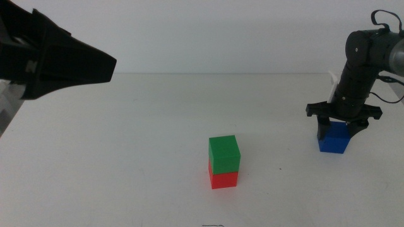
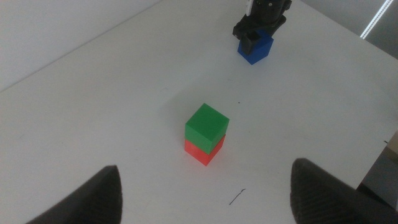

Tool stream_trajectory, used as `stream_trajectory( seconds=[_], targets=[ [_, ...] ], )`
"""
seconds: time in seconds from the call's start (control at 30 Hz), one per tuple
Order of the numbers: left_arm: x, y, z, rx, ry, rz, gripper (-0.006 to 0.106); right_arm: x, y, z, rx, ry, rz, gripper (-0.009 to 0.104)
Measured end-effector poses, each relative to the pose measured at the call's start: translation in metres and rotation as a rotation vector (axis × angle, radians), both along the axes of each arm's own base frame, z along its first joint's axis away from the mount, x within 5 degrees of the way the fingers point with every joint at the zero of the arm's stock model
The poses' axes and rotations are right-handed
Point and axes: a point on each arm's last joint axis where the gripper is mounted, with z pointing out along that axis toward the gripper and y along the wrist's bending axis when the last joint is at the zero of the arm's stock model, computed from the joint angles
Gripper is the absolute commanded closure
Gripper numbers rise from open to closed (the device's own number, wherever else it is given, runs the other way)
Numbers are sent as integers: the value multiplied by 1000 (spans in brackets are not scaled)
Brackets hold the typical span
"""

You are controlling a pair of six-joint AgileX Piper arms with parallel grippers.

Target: Stack red cubes first, then green, then blue cubes in a specific spot.

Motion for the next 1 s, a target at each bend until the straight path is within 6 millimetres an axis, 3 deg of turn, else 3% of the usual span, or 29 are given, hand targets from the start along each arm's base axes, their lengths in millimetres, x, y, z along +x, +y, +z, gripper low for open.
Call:
stream_trajectory(
  seconds=[0.1, 0.33, 0.43, 0.53, 0.67, 0.8, 1.0],
  targets=[
    [0, 0, 0, 0, 0, 0, 9, -9, 7, 17, -9, -28, 37, 96],
    [0, 0, 0, 0, 1, 0, 9, -59, 39, 127, 17, -233, 141, 96],
    [0, 0, 0, 0, 1, 0, 9, -77, 42, 156, 36, -300, 134, 96],
    [0, 0, 0, 0, 1, 0, 9, -87, 44, 170, 48, -330, 111, 96],
    [0, 0, 0, 0, 1, 0, 9, -93, 55, 174, 70, -335, 111, 96],
    [0, 0, 0, 0, 1, 0, 9, -99, 77, 173, 112, -322, 157, 96],
    [0, 0, 0, 0, 1, 0, 9, -120, 126, 172, 57, -341, 248, 96]
  ],
)
